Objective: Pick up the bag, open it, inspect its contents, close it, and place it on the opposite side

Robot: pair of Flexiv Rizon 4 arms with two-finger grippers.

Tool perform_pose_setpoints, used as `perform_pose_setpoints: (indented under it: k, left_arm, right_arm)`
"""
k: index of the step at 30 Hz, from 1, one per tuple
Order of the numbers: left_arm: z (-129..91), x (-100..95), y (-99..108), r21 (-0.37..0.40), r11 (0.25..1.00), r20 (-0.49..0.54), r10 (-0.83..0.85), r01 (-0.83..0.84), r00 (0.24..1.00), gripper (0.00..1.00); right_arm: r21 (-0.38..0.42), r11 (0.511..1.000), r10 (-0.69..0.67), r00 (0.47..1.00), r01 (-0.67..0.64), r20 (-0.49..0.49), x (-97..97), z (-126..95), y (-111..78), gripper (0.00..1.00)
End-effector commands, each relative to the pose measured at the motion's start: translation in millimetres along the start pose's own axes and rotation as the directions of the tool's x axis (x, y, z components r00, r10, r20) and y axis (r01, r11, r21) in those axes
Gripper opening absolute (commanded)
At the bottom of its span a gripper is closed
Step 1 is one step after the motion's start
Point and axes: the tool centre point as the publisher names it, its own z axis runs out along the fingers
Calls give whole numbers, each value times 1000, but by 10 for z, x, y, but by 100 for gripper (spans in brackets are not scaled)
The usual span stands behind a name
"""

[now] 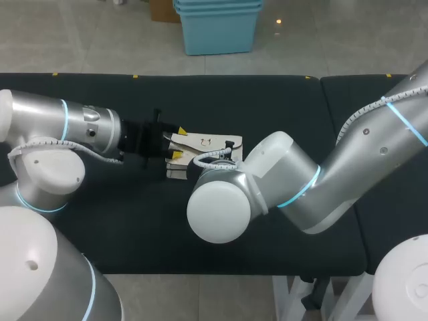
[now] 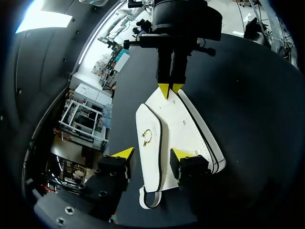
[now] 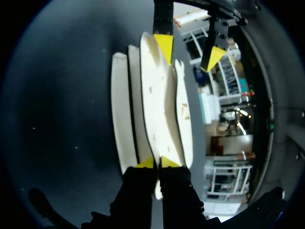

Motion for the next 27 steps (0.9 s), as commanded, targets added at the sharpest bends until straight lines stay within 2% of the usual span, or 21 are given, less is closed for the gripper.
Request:
perform_pose_setpoints:
  k: [1, 3, 4, 5, 6, 7, 8, 9, 20, 27]
  left_arm:
    - [-135, -20, 24, 15, 1000, 16, -19, 19, 1000, 55]
    - [-203, -44, 25, 18, 1000, 16, -21, 20, 1000, 70]
    - [-233, -54, 24, 19, 1000, 16, -21, 21, 1000, 75]
    - [-259, -60, 25, 34, 999, 11, -24, 24, 1000, 90]
    - [-282, -65, 26, 38, 999, 7, -26, 25, 1000, 100]
    - [-301, -66, 26, 38, 999, 5, -27, 27, 1000, 100]
    - [-318, -65, 24, 36, 999, 0, -28, 28, 1000, 100]
    - [-335, -63, 22, 38, 999, -5, -29, 29, 1000, 100]
    - [-481, -56, 9, 52, 994, -54, -91, 94, 994, 100]
    - [-581, -85, 27, 50, 978, -174, -191, 203, 966, 100]
  right_arm:
    - [0, 1000, 2, 1000, -2, 5, 20, 8, 0, 0]
    - [-8, 1000, 4, 1000, -4, 5, -18, -13, 15, 0]
    - [-11, 1000, 6, 1000, -6, 7, -37, -23, 26, 0]
    - [-20, 1000, 11, 1000, -11, 3, -54, -36, 34, 0]
    - [-29, 999, 19, 1000, -19, -5, -72, -54, 41, 0]
    - [-29, 999, 24, 1000, -24, -14, -89, -69, 44, 18]
    - [-31, 999, 27, 999, -27, -24, -106, -83, 46, 52]
    - [-37, 999, 35, 999, -37, -33, -123, -100, 45, 100]
    - [-44, 991, 114, 981, -123, -157, -346, -244, -5, 100]
    - [5, 992, 126, 957, -129, -261, -609, -383, -25, 100]
